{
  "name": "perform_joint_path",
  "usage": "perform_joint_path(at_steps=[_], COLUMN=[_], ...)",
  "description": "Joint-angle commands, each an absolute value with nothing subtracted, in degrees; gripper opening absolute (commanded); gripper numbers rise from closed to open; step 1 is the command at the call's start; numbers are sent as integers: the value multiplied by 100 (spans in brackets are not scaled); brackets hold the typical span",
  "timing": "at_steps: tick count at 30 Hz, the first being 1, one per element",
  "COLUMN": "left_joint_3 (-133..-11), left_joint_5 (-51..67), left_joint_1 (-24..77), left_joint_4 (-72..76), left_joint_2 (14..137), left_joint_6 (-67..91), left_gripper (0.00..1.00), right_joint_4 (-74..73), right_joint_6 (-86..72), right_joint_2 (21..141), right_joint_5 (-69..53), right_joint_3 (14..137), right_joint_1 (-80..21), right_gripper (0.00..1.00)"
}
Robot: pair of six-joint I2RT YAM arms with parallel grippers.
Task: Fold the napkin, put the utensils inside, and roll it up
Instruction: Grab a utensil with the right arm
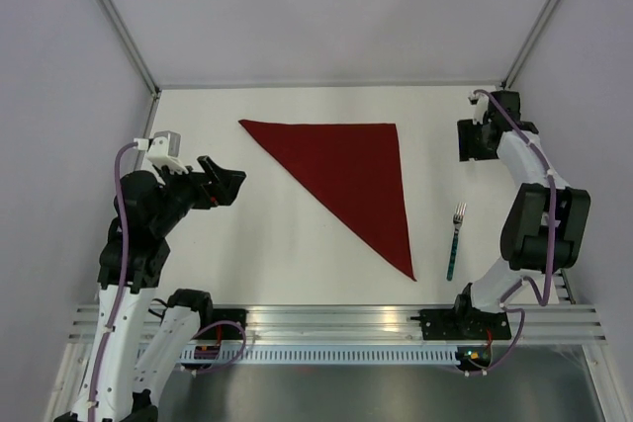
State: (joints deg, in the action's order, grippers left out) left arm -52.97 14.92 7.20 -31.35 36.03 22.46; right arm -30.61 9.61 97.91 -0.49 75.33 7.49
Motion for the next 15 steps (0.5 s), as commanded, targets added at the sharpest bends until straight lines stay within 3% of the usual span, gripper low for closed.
perform_joint_path(at_steps=[1,15], left_joint_3=[-5203,-4922], left_joint_5=[1924,1952], left_joint_1=[703,694], left_joint_4=[-2865,-2777], left_joint_2=[3498,3357], left_joint_6=[2154,2022], left_gripper=[100,100], right_joint_4=[-4420,-5484], right_joint_6=[1616,2408], right_joint_2=[9458,9764], right_joint_5=[-299,-457], right_joint_3=[7032,6162], right_joint_1=[879,844], right_gripper=[68,66])
